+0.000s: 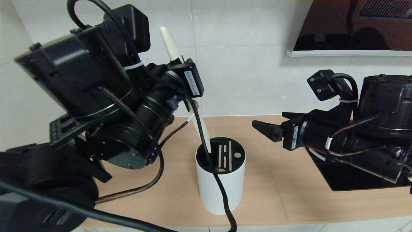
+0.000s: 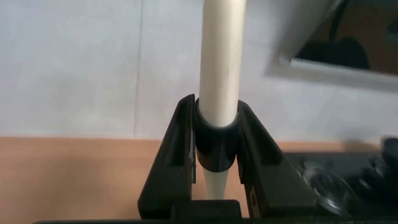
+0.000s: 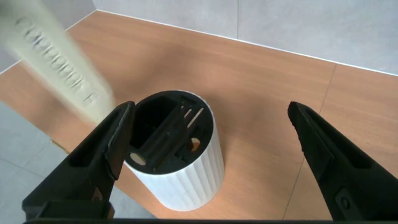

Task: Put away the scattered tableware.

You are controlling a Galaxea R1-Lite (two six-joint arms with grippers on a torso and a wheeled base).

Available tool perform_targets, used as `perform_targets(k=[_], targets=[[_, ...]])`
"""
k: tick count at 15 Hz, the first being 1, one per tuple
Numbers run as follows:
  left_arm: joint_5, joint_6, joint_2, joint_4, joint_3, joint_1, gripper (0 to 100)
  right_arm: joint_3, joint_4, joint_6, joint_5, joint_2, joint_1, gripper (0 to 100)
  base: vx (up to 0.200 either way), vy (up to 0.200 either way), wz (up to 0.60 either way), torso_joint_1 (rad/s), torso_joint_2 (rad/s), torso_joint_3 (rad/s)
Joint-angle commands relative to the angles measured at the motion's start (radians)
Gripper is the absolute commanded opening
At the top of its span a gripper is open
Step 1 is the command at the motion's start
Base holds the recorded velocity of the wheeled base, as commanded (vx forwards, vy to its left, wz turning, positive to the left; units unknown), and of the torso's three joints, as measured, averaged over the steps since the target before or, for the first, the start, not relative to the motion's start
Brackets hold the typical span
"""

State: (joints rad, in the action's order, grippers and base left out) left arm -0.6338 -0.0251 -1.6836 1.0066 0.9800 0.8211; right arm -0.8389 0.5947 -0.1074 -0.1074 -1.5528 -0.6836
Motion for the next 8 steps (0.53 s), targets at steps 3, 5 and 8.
perform_targets(k=[3,5,8], targets=[[-0.015,0.145,-0.105,0.222,-0.084,0.044,0,0.000,0.001,0.000,0.000,0.000,-0.001,100,0.000,0.000,0.00,0.000,0.00,0.000],[-0.024,0.149,-0.145,0.253,-0.083,0.044,0,0.000,0.001,0.000,0.000,-0.004,-0.001,100,0.000,0.000,0.00,0.000,0.00,0.000],[-0.024,0.146,-0.162,0.254,-0.083,0.047,0,0.000,0.001,0.000,0.000,-0.007,-0.001,100,0.000,0.000,0.00,0.000,0.00,0.000]])
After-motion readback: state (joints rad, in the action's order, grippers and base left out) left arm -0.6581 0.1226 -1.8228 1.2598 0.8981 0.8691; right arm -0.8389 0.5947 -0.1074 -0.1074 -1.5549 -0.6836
